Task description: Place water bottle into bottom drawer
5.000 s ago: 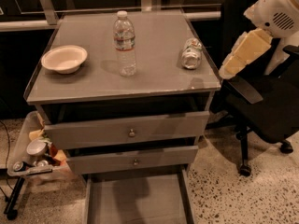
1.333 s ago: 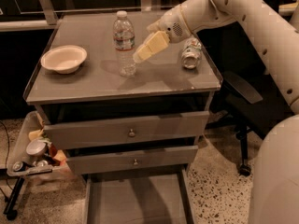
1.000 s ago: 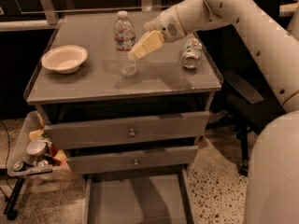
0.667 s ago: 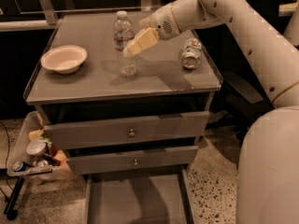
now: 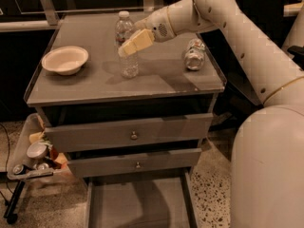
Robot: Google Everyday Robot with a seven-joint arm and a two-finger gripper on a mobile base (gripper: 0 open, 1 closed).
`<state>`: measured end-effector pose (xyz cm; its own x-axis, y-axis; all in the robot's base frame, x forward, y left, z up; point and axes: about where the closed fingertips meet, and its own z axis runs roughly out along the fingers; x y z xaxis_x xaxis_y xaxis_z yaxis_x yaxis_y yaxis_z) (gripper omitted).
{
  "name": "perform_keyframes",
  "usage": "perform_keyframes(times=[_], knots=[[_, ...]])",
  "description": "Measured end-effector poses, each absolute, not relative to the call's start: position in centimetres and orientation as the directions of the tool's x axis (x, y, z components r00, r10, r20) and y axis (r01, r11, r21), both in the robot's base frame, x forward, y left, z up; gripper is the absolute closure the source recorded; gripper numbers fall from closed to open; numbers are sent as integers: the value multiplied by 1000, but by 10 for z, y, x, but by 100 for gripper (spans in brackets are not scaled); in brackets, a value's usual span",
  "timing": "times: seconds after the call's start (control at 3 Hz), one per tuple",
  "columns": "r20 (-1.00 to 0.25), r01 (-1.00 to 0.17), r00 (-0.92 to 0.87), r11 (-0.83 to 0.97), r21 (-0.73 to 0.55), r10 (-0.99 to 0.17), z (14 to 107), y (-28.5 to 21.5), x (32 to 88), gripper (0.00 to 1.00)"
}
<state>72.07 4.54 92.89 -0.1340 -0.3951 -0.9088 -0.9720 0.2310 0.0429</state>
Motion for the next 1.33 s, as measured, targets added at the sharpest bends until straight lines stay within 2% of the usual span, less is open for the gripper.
perform_keyframes(times=[0.67,1.0,1.33], knots=[[-907,-979,-136,196,61,-399,923,67,719,0],[-907,-979,-136,196,61,-399,923,67,719,19],[-907,-979,-136,195,61,-399,923,67,719,42]])
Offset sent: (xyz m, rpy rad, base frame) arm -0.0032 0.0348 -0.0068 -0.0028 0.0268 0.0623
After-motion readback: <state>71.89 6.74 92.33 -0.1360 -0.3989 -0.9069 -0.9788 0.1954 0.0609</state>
